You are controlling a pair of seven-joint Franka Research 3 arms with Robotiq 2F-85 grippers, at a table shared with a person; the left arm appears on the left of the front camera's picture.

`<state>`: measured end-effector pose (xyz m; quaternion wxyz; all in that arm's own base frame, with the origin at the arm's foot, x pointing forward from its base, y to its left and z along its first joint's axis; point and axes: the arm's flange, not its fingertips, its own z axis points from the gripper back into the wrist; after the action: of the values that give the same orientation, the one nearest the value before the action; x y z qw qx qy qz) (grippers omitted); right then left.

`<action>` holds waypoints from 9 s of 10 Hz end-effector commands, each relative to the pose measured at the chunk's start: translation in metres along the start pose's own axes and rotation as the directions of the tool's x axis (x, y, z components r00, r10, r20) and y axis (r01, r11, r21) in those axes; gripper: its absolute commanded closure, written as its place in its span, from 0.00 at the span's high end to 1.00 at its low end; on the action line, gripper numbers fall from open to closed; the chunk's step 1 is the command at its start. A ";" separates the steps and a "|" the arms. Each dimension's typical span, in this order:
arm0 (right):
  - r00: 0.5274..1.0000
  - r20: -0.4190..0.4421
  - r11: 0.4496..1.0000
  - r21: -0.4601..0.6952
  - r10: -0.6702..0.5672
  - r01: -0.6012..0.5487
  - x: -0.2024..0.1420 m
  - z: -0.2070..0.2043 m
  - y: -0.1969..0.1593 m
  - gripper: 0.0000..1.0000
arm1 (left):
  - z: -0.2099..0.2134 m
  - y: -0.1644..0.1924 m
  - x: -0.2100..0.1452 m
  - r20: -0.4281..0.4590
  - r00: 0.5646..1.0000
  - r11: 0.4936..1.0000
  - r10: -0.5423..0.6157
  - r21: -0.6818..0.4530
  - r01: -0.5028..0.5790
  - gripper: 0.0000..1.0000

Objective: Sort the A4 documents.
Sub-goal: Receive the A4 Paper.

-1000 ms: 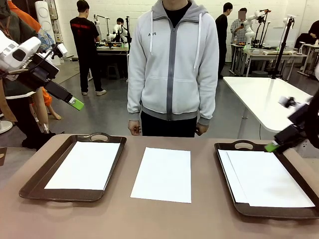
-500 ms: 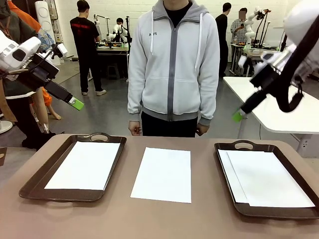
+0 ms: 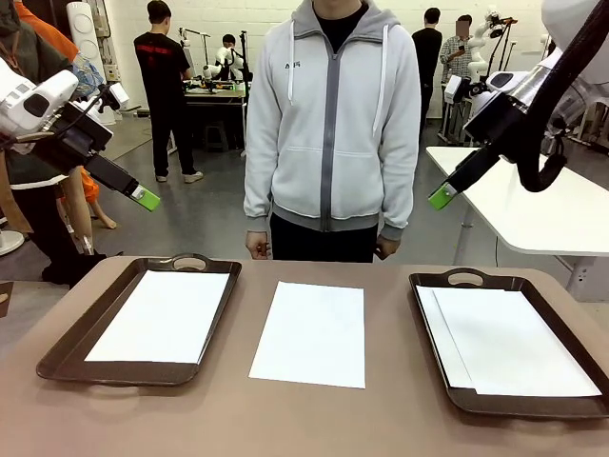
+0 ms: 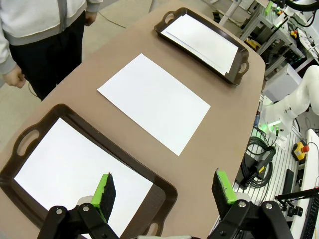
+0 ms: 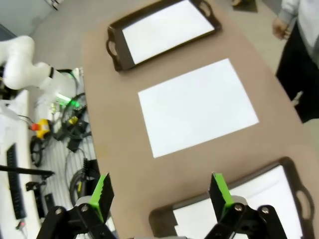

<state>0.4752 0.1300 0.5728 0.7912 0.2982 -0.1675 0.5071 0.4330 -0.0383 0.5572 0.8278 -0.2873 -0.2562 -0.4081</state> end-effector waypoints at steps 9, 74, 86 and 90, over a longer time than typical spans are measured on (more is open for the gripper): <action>0.993 0.078 0.994 0.065 -0.088 0.083 -0.009 0.008 -0.009 1.00 | 0.000 -0.001 0.001 0.000 1.000 1.000 0.001 0.003 -0.001 1.00; 0.993 0.078 0.994 0.065 -0.088 0.083 -0.009 0.008 -0.009 1.00 | 0.000 -0.001 0.001 0.000 1.000 1.000 0.001 0.003 -0.001 1.00; 0.993 0.078 0.994 0.065 -0.088 0.083 -0.009 0.008 -0.009 1.00 | -0.008 0.034 0.008 0.146 0.949 0.960 0.278 -0.024 -0.278 1.00; 0.993 0.078 0.994 0.065 -0.088 0.083 -0.009 0.008 -0.009 1.00 | -0.051 0.084 0.041 0.180 0.835 0.854 0.520 -0.139 -0.502 1.00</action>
<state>0.4784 0.1153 0.5718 0.7976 0.3520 -0.1656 0.4610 0.5136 -0.0432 0.5216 0.8632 -0.4050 -0.2422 -0.1794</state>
